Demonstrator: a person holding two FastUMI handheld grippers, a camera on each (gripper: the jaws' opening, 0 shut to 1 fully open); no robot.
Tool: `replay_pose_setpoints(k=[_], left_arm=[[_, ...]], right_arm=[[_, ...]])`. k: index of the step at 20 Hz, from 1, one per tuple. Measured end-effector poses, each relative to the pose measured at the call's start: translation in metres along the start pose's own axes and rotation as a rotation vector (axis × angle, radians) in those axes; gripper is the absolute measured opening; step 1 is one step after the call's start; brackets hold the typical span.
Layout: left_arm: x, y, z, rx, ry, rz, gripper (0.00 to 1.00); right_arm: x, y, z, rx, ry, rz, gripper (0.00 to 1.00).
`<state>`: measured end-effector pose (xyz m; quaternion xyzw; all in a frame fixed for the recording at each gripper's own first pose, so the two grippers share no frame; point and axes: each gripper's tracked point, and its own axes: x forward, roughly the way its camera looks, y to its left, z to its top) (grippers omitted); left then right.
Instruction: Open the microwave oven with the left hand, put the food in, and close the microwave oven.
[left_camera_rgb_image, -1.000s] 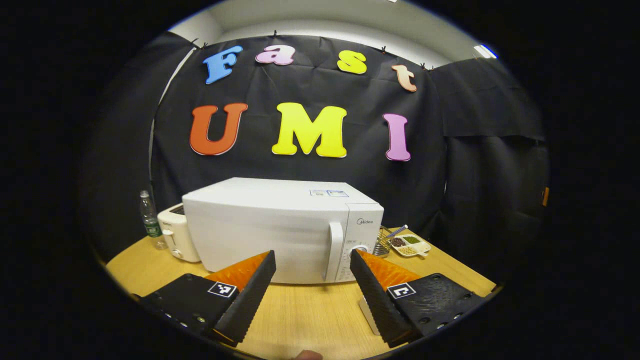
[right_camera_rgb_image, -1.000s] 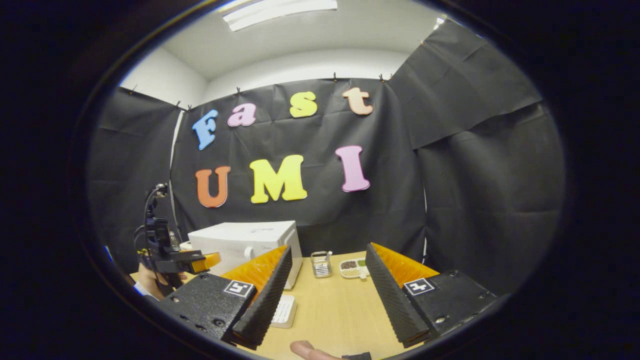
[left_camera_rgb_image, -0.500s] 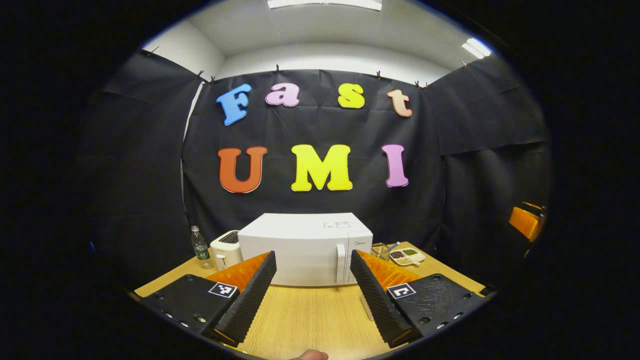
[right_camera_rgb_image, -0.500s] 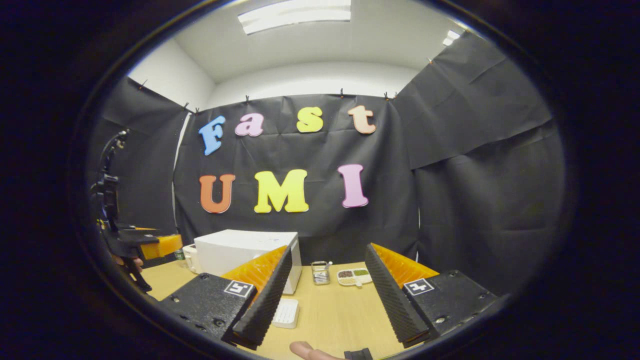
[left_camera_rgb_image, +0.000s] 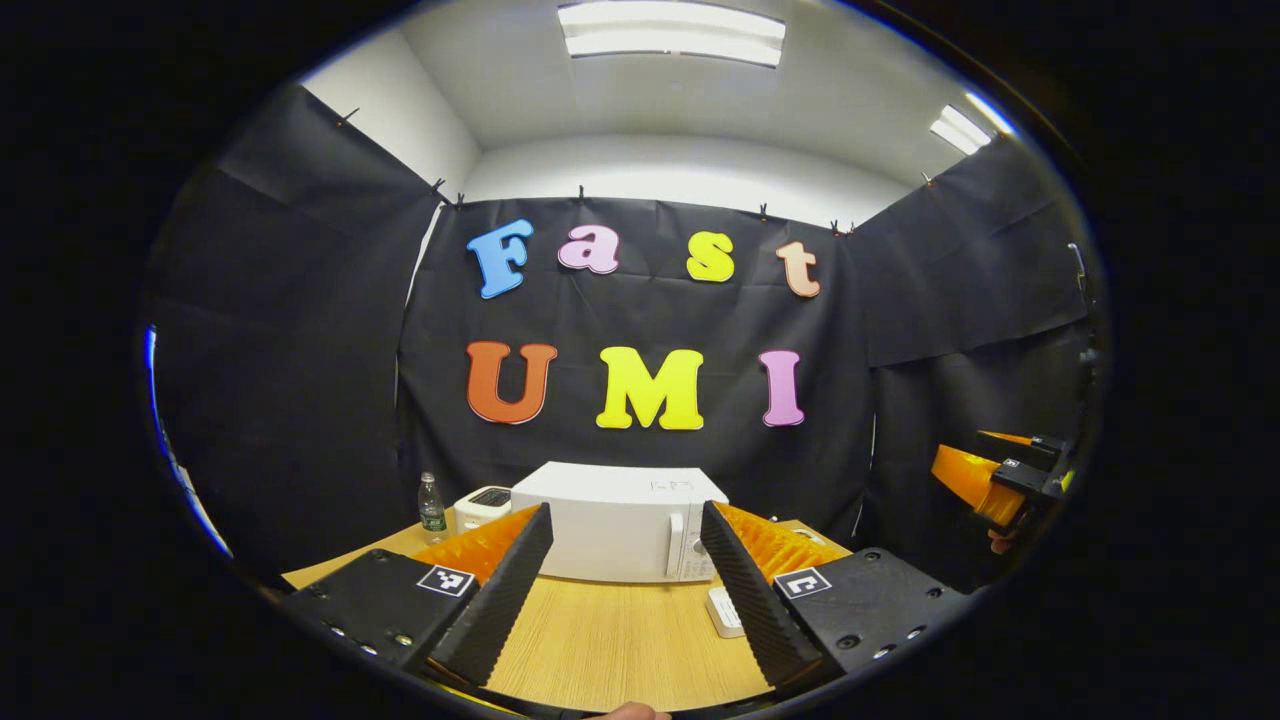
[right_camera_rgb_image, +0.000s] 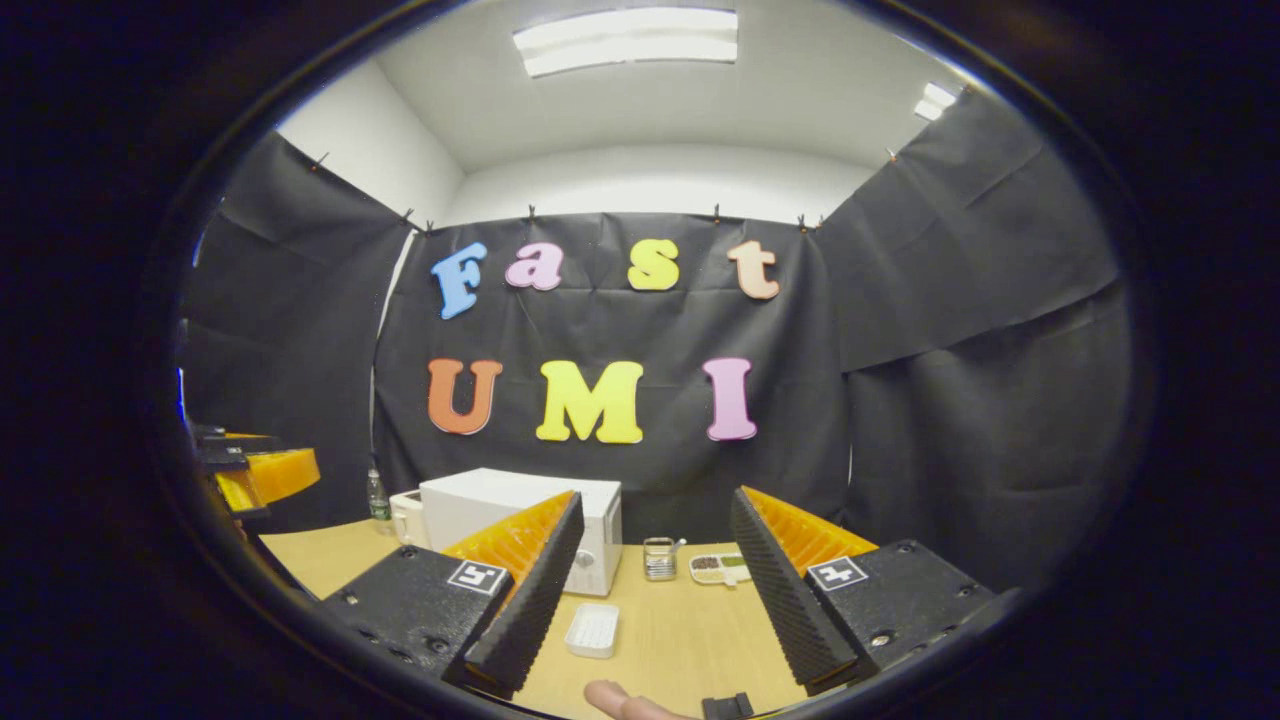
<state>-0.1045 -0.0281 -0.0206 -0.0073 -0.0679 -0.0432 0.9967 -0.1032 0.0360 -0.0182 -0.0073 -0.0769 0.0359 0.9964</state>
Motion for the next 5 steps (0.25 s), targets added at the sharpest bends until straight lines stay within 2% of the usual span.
replay_pose_setpoints(k=[5], left_arm=[[-0.004, -0.009, -0.014, 0.006, 0.022, -0.011, 0.93]], right_arm=[[-0.003, 0.011, -0.013, -0.017, 0.031, 0.018, 0.95]])
